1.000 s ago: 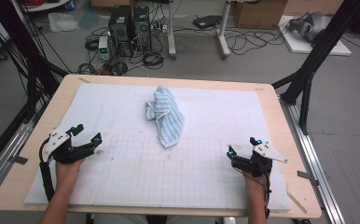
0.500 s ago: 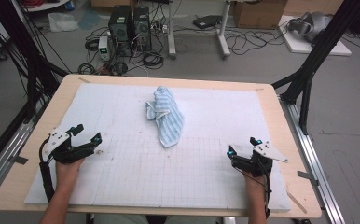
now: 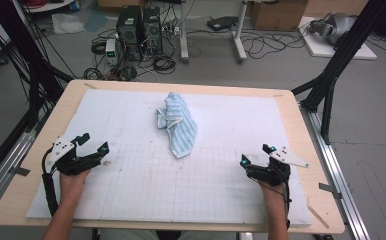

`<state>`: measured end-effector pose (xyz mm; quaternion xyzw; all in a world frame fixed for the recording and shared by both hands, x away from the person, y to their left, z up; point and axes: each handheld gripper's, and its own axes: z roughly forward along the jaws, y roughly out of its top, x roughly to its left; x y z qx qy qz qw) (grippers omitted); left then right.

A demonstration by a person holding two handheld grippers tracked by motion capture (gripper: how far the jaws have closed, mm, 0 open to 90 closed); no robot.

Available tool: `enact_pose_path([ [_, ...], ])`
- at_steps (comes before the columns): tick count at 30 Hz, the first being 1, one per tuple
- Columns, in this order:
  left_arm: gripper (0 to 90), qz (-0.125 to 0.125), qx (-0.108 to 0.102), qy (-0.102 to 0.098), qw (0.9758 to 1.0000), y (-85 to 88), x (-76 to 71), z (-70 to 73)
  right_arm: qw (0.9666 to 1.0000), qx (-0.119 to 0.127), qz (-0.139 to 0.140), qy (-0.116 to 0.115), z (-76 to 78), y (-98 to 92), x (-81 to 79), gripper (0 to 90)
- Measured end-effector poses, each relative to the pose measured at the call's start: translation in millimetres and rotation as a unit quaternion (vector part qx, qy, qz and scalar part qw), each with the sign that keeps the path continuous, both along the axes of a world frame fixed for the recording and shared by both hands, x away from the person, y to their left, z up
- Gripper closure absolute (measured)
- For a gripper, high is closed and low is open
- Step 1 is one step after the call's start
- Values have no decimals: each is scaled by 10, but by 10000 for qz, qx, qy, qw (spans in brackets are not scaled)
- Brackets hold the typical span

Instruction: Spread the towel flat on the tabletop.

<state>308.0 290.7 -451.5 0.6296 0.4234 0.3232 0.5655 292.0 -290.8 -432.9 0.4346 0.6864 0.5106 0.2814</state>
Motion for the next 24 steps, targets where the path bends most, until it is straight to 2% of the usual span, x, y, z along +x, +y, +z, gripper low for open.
enact_pose_path([
  [2,178,-1,-7,2,10000,2,2,0,9998,-38,188,-62,98,113,57,86],
  [3,178,3,3,4,10000,0,1,0,9998,-38,188,-62,98,113,57,86],
  [5,180,5,10,7,10000,-2,0,1,9989,-76,462,-84,243,317,179,86],
  [6,180,4,9,7,10000,-1,1,1,9989,-76,462,-84,243,317,179,86],
  [10,180,-1,8,6,10000,-1,1,0,9967,-196,786,9,383,602,401,86],
  [11,180,-10,6,6,10000,-1,1,0,9955,-245,902,140,408,733,521,86],
  [14,180,-17,12,18,10000,-1,2,1,9945,-254,992,231,397,835,618,86],
  [17,181,-14,-1,22,10000,-2,3,1,9917,-323,1177,411,359,1071,797,86],
  [18,181,-14,0,25,10000,-3,4,1,9917,-323,1177,411,359,1071,797,86],
  [21,183,-17,3,26,10000,-3,4,2,9901,-379,1285,426,352,1279,933,87],
  [22,183,-15,1,25,10000,-3,4,1,9901,-379,1285,426,352,1279,933,87],
  [24,184,-16,-2,25,10000,-2,4,1,9891,-401,1314,521,328,1372,999,88],
])
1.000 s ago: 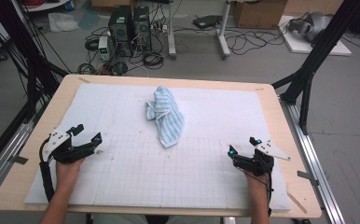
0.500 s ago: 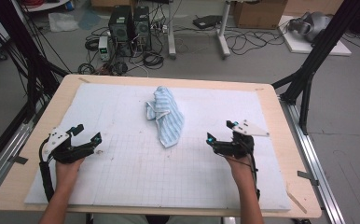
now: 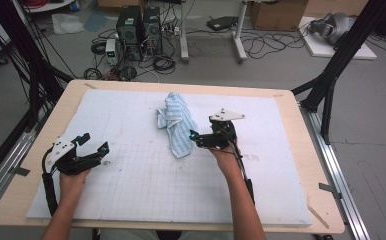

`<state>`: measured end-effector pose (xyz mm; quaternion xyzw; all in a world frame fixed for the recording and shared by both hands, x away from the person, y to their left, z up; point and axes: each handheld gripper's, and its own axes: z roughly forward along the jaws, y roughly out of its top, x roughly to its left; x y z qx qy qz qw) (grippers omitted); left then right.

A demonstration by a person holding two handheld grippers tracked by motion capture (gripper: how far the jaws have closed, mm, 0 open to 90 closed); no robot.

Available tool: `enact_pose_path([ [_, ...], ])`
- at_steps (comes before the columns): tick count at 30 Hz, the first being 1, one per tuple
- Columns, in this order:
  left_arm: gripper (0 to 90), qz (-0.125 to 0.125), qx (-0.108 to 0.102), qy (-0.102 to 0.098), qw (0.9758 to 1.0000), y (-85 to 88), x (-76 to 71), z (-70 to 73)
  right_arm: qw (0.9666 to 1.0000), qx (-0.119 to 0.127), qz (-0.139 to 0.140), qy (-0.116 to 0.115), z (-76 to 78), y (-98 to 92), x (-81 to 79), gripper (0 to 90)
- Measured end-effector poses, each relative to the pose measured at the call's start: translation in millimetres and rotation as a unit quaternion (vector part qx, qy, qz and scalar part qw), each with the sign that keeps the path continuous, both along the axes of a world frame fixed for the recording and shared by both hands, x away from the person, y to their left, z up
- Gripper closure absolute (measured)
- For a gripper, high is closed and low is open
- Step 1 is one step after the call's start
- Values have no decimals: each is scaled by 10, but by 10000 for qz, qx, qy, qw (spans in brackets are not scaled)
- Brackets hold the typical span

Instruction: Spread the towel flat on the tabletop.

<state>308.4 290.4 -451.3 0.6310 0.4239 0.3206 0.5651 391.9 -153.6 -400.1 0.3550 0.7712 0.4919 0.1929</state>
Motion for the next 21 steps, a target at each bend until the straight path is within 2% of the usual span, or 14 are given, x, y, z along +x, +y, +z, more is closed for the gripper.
enact_pose_path([
  [5,184,-3,1,-3,10000,4,1,0,9995,-149,164,245,-105,258,135,88],
  [8,184,1,-1,1,10000,0,0,0,9991,-259,191,281,-149,333,175,94],
  [10,186,-5,1,4,10000,0,1,0,9982,-333,196,457,-193,396,211,158],
  [12,187,-5,0,-2,10000,4,2,-1,9975,-416,128,563,-245,449,248,168],
  [14,188,2,-32,4,10000,4,3,-1,9964,-534,80,655,-293,488,282,221],
  [16,188,-2,-32,7,10000,6,3,-1,9955,-537,87,770,-335,517,305,256],
  [17,190,-3,-33,9,10000,6,3,-1,9946,-588,78,853,-359,540,315,309],
  [19,191,0,-39,13,10000,7,4,-1,9945,-597,54,857,-363,545,316,334],
  [21,191,-4,-48,10,10000,9,5,-2,9948,-590,20,836,-361,541,322,408],
])
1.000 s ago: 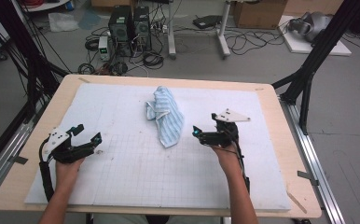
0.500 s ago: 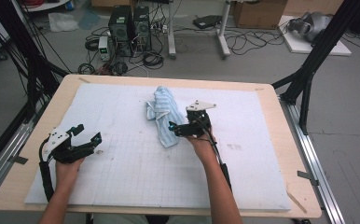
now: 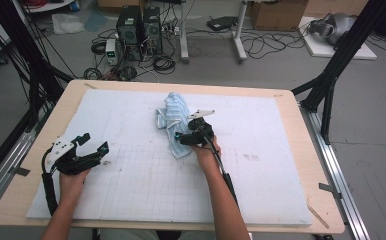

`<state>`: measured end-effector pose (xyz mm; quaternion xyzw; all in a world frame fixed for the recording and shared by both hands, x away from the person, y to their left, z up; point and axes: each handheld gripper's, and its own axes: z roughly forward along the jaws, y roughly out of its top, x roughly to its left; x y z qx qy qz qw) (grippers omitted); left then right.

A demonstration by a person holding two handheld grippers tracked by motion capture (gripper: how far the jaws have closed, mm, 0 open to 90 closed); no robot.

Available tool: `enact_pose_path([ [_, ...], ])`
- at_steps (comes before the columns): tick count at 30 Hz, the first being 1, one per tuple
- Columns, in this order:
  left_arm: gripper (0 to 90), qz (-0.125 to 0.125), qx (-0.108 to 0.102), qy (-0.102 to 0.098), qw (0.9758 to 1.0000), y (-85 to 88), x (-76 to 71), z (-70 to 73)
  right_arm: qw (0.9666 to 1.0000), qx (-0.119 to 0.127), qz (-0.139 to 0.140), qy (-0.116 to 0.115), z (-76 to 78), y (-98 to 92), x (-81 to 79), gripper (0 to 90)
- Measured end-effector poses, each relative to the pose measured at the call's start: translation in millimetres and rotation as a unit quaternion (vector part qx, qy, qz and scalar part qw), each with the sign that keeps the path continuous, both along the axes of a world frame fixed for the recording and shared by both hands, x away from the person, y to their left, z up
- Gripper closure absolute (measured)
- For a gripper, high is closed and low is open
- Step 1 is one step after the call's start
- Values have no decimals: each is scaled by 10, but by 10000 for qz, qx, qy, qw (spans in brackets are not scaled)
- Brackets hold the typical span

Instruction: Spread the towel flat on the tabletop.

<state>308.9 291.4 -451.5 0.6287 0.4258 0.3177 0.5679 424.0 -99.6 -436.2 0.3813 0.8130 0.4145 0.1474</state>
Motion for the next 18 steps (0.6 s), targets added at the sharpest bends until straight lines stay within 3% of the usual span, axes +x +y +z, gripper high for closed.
enact_pose_path([
  [3,192,9,3,6,10000,-1,0,0,10000,-53,8,-34,11,-17,3,509],
  [4,196,12,7,7,10000,-2,0,1,10000,-67,27,-11,15,-36,7,624],
  [5,196,11,8,8,10000,-3,1,0,10000,-67,27,-11,15,-36,7,624],
  [10,202,9,-7,24,10000,3,0,1,9998,-24,124,-161,79,-78,-14,895],
  [17,204,-1,5,26,10000,2,1,1,9991,94,220,-360,198,-103,-79,894],
  [18,204,3,3,19,10000,0,1,1,9990,112,200,-384,200,-107,-80,802],
])
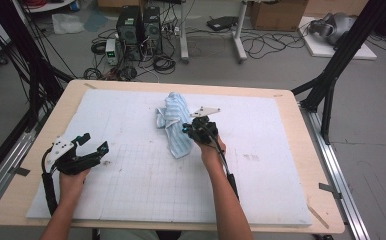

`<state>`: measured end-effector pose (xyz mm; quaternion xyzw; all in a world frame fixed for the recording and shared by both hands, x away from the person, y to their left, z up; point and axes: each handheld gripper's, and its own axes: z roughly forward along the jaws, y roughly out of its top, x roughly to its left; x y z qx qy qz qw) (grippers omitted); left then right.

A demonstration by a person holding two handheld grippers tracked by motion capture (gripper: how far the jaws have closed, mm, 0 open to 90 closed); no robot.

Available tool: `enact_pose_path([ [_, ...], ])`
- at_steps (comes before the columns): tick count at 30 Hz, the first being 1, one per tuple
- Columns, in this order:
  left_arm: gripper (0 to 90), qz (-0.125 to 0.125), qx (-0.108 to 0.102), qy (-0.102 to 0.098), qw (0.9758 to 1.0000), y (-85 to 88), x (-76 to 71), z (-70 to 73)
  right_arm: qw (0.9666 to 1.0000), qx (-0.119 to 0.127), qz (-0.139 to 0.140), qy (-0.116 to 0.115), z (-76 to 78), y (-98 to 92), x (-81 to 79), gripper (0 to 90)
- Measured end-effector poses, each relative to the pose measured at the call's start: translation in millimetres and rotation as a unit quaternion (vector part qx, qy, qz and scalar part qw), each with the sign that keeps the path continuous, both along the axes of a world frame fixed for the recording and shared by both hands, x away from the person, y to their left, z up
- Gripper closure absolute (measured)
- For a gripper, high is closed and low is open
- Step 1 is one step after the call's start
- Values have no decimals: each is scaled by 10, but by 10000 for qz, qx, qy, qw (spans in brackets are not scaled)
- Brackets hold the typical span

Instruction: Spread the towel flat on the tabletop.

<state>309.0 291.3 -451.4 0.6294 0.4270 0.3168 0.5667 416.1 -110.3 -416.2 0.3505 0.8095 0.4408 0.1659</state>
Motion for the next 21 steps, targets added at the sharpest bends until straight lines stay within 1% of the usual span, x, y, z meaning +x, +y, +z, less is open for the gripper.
enact_pose_path([
  [1,204,6,6,-1,10000,-1,0,0,9998,39,-186,59,-34,16,19,556],
  [2,204,1,-2,-1,10000,1,1,-1,9998,39,-186,59,-34,16,19,556],
  [3,204,7,-7,4,10000,2,-1,0,9996,20,-242,146,-69,39,28,497],
  [4,204,7,-9,5,10000,2,-2,0,9994,-102,-228,233,-112,77,36,482],
  [5,204,7,-10,5,10000,3,-2,0,9989,-315,-201,269,-164,123,45,458],
  [6,205,9,-9,7,10000,3,-2,0,9967,-737,-183,302,-260,197,64,556],
  [7,205,9,-12,7,10000,3,-1,-1,9962,-800,-139,326,-283,213,64,661],
  [8,205,10,-7,6,10000,3,-2,0,9962,-800,-139,326,-283,213,64,661],
  [9,208,2,0,4,10000,1,0,0,9975,-678,-20,209,-248,205,42,829],
  [10,208,13,-6,7,10000,0,1,-1,9975,-678,-20,209,-248,205,42,829],
  [11,208,6,-2,17,10000,2,0,0,9975,-693,8,107,-212,201,20,842],
  [12,208,9,-6,15,10000,2,1,0,9979,-636,75,-11,-143,176,-20,848],
  [13,208,14,-9,10,10000,0,2,-1,9979,-636,75,-11,-143,176,-20,848],
  [17,209,18,4,18,10000,2,4,0,9993,-331,74,-126,-1,69,-102,848],
  [21,209,28,-2,30,10000,-1,5,1,9993,-103,151,-320,126,-48,-215,848],
])
